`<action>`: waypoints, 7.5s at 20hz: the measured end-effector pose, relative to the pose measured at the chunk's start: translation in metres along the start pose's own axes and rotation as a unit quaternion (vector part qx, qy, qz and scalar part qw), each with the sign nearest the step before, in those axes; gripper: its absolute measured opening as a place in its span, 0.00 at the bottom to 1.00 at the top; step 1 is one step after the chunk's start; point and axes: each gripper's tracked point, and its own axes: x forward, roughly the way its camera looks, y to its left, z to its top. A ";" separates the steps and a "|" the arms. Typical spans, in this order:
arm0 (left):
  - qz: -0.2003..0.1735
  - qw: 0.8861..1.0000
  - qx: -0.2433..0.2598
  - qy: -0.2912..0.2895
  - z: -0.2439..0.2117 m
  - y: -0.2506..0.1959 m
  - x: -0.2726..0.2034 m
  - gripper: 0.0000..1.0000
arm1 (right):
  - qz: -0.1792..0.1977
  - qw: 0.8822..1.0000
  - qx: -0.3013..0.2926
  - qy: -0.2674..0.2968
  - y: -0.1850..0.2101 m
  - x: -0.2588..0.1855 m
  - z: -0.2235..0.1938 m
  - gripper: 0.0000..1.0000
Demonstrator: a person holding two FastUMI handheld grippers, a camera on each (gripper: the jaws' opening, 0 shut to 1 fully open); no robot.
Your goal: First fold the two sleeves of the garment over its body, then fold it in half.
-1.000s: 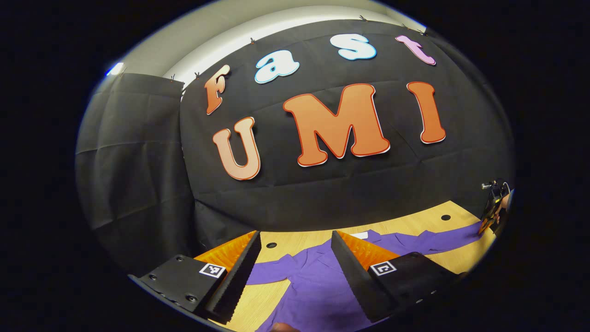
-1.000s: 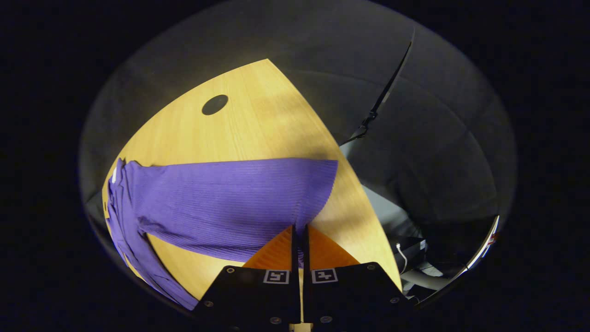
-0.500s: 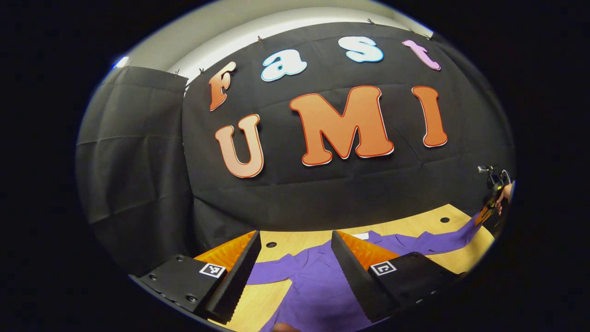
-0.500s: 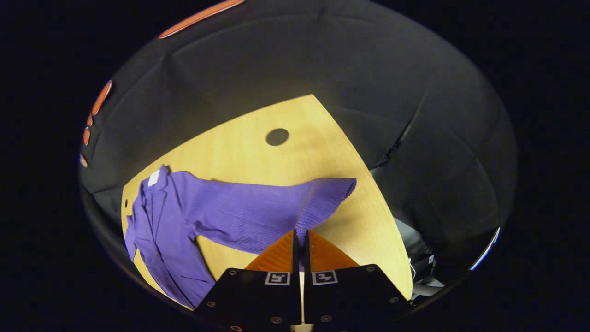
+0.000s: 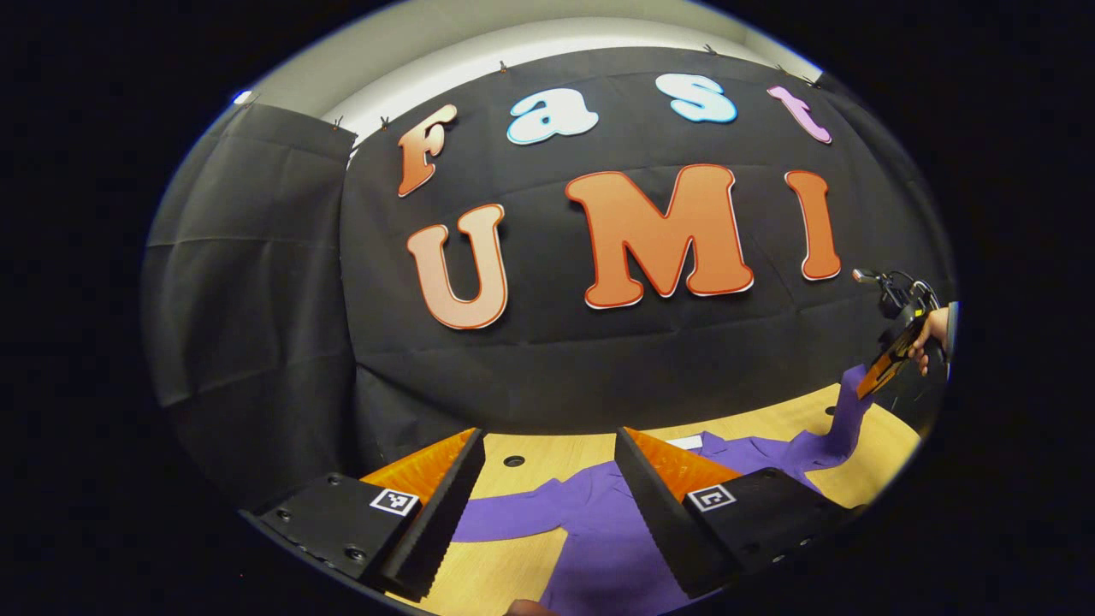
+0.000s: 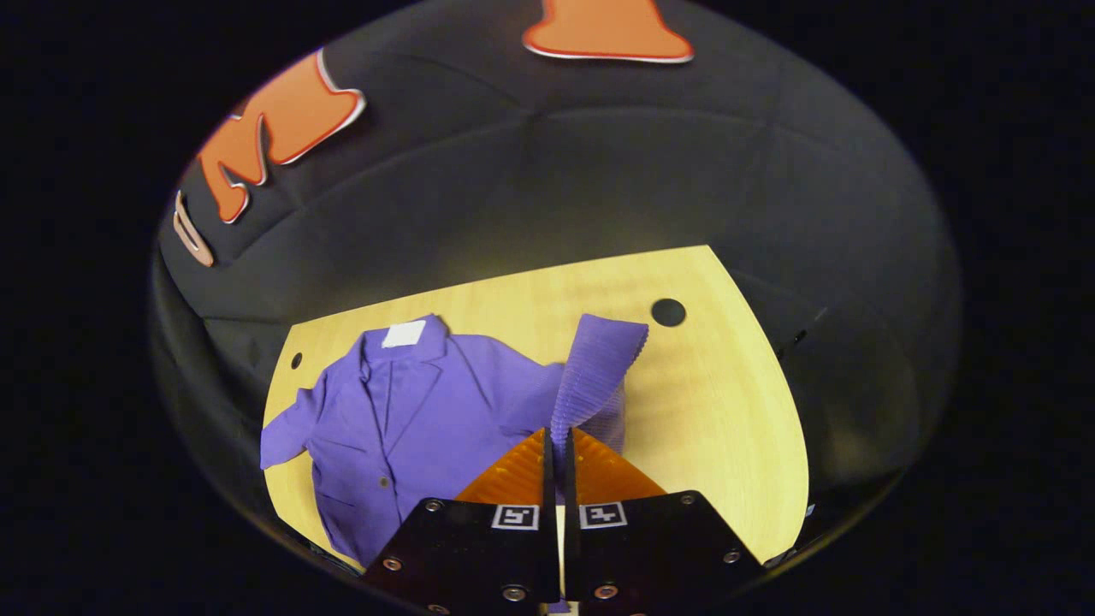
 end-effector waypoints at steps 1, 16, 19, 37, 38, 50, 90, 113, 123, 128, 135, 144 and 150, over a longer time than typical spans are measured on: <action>0.002 1.000 -0.001 0.006 -0.004 0.010 0.004 0.98 | 0.003 1.000 -0.007 -0.003 0.014 -0.003 0.005 0.03; 0.060 0.995 0.026 0.078 -0.084 0.163 0.073 0.98 | 0.079 0.993 -0.092 0.008 0.243 0.010 0.004 0.03; 0.068 0.994 0.030 0.085 -0.093 0.183 0.086 0.98 | 0.098 0.991 -0.096 0.007 0.283 0.016 -0.003 0.03; 0.034 0.935 -0.108 0.337 -0.239 0.254 0.153 0.98 | 0.058 0.943 -0.120 -0.306 0.280 -0.127 0.050 0.95; 0.038 0.923 -0.114 0.365 -0.255 0.257 0.153 0.99 | 0.045 0.939 -0.128 -0.317 0.271 -0.138 0.048 0.95; 0.016 0.791 -0.213 0.574 -0.360 0.254 0.136 0.98 | 0.003 0.919 -0.181 -0.351 0.224 -0.195 0.012 0.94; -0.165 0.858 -0.066 0.481 -0.186 0.026 0.181 0.08 | 0.011 0.928 -0.154 -0.339 0.095 -0.198 -0.005 0.94; -0.288 0.856 0.074 0.423 -0.150 -0.337 0.174 0.14 | 0.014 0.943 -0.109 -0.314 -0.012 -0.175 -0.004 0.94; -0.322 0.883 0.022 0.342 -0.096 -0.308 0.155 0.99 | 0.025 0.949 -0.095 -0.299 0.010 -0.162 -0.016 0.94; -0.271 0.920 -0.010 0.281 -0.072 -0.225 0.138 0.99 | 0.025 0.948 -0.111 -0.299 0.040 -0.154 -0.023 0.94; -0.176 0.974 -0.052 0.130 -0.011 -0.110 0.099 0.99 | 0.013 0.924 -0.121 -0.362 0.082 -0.175 -0.014 0.94; -0.107 0.988 -0.070 -0.081 0.059 -0.033 0.018 0.98 | 0.022 0.914 -0.114 -0.389 0.103 -0.193 -0.024 0.94; -0.099 0.995 -0.017 0.018 -0.040 -0.027 -0.001 0.96 | 0.013 0.960 -0.120 -0.253 0.081 -0.140 -0.109 0.94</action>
